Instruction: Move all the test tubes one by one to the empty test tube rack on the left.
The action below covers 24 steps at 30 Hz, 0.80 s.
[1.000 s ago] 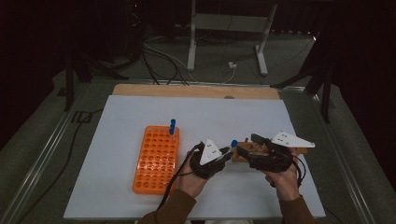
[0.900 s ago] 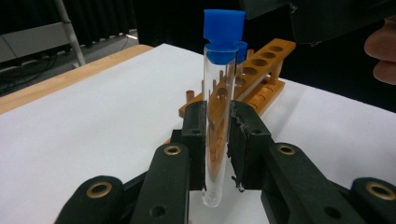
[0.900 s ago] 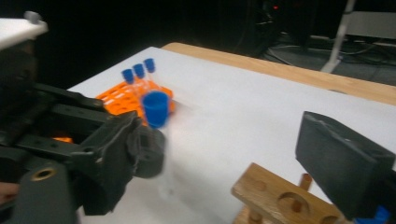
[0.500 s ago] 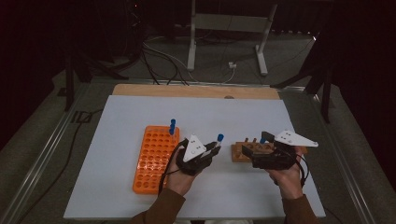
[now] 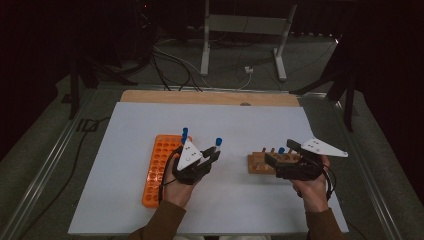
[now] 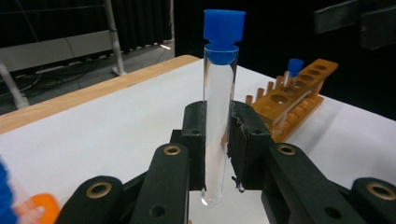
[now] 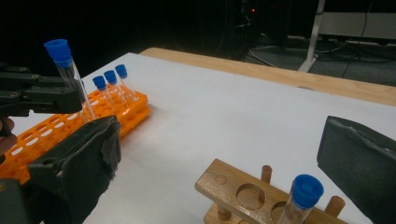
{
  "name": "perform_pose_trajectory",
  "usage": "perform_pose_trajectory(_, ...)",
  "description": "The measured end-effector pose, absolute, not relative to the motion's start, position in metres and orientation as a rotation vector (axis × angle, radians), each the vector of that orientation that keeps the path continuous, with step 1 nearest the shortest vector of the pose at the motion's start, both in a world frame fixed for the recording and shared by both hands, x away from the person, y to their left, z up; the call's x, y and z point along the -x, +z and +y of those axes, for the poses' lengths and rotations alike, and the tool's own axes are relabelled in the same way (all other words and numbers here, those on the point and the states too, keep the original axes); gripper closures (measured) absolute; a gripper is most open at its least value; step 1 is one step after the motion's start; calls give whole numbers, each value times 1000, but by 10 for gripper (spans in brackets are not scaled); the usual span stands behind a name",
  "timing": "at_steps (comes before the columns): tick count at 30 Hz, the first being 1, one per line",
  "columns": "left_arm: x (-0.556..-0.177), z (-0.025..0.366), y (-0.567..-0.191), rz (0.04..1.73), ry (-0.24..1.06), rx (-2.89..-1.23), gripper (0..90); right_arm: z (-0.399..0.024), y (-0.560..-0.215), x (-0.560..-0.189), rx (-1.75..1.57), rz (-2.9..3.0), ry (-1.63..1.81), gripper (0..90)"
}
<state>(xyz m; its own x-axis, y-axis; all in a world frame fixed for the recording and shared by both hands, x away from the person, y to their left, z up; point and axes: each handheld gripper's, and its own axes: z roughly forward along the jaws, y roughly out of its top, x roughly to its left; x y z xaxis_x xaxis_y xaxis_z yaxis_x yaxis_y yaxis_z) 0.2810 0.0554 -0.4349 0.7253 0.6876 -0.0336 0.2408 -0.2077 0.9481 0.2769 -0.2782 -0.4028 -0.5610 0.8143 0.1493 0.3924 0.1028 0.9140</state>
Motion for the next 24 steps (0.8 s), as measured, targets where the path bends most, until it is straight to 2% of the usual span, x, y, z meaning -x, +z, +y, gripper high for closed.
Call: perform_pose_trajectory(24, -294, 119, -455, 900, 562, -1765, 782, -279, -404, -276, -1166, 1980, 1448, 0)
